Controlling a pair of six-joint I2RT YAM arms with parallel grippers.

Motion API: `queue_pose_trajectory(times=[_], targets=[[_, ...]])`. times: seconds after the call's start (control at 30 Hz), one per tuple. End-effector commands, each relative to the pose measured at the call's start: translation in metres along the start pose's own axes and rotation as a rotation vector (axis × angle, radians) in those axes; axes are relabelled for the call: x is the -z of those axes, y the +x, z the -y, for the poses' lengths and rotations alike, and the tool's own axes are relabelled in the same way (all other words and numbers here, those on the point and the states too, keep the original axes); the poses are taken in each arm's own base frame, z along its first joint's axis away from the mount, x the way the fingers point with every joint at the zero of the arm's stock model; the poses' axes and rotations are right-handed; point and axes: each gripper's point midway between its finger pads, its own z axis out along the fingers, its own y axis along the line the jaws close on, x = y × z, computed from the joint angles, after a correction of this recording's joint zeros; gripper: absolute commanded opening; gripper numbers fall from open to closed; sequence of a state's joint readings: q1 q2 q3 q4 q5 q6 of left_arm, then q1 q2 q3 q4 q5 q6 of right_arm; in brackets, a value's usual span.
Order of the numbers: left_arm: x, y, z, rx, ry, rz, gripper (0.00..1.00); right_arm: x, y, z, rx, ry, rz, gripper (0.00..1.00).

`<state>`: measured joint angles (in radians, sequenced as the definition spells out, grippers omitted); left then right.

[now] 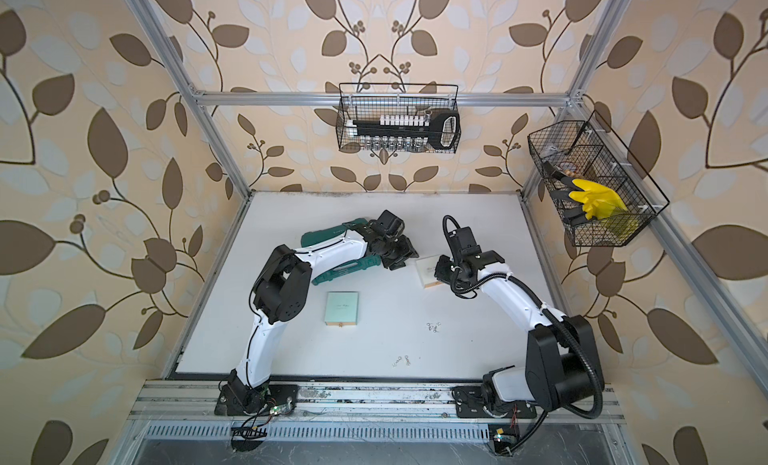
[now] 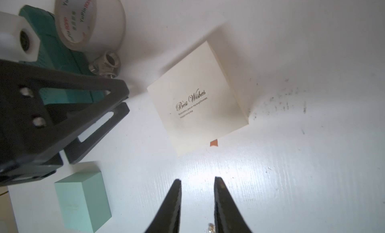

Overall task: Take out the earrings from the drawer-style jewelry box
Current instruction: Close the drawer of the jewelry box, then reset both arms

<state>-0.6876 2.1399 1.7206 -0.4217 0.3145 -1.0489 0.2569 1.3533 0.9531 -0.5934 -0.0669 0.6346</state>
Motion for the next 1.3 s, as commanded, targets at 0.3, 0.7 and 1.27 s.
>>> queue_pose_trajectory(times=[0.3, 0.7, 1.27], targets=[[0.145, 0.059, -0.068, -0.168, -0.101, 0.119, 0.72, 0.076, 0.017, 0.011, 0.040, -0.012, 0.058, 0.51], [0.259, 0.060, -0.160, -0.182, -0.297, 0.469, 0.99, 0.120, 0.011, 0.047, 0.032, 0.123, 0.233, 1.00], [0.291, -0.088, -0.281, -0.341, -0.821, 0.919, 0.99, 0.038, -0.088, 0.108, 0.171, 0.542, 0.632, 1.00]])
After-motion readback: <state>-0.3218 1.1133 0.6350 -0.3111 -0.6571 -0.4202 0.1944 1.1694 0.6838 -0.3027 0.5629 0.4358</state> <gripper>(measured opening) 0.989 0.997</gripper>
